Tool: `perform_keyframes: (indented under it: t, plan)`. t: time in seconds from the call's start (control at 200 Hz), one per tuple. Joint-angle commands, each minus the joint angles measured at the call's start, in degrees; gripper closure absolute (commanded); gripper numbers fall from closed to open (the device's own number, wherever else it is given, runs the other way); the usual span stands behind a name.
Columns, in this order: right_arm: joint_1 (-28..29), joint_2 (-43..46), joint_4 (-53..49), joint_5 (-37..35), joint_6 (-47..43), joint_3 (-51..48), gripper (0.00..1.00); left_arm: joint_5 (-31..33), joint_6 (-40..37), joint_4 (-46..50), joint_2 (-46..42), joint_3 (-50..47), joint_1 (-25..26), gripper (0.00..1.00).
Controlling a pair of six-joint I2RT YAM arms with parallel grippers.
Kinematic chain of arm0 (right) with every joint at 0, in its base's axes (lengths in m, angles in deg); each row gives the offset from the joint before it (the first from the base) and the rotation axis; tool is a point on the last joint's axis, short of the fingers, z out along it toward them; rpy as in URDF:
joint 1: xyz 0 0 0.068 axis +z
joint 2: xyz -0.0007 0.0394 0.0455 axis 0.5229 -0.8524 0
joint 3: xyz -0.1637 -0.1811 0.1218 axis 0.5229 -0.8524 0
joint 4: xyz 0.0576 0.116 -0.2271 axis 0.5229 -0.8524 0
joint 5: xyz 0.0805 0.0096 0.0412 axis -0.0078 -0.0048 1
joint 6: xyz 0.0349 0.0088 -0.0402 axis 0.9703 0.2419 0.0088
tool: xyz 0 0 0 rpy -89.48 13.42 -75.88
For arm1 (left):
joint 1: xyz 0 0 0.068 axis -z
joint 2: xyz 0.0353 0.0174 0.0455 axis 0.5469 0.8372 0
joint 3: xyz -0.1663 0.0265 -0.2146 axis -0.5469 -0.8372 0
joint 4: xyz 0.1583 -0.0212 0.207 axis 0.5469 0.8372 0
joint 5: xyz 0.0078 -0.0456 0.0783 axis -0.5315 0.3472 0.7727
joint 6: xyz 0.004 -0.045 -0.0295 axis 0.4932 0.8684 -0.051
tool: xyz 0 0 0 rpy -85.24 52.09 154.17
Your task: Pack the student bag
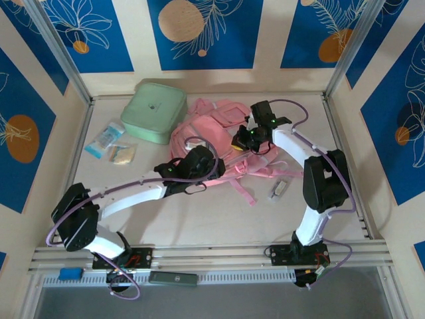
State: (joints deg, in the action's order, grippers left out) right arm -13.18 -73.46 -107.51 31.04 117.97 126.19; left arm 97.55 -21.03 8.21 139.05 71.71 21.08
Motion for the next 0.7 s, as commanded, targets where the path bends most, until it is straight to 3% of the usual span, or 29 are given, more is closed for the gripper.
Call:
perform_keyframes:
  t: [0.0,0.11,0.38,0.695]
  plan:
    - [-0.18,4.38,7.21,5.42,5.16,-1.96,1.0,5.0,1.65,2.25,1.62,2.57,1.17,0.46]
    - [0.22,6.15,11.41,8.44,11.19,-5.16,1.0,6.86,2.12,4.21,2.32,3.79,1.73,0.43]
    - [2.9,11.73,15.14,6.3,18.15,-9.58,1.0,9.98,4.19,10.3,5.26,8.09,3.5,0.43]
    - [4.18,12.75,19.05,8.6,19.77,-13.24,1.0,21.9,9.54,23.49,12.0,17.69,5.22,0.25]
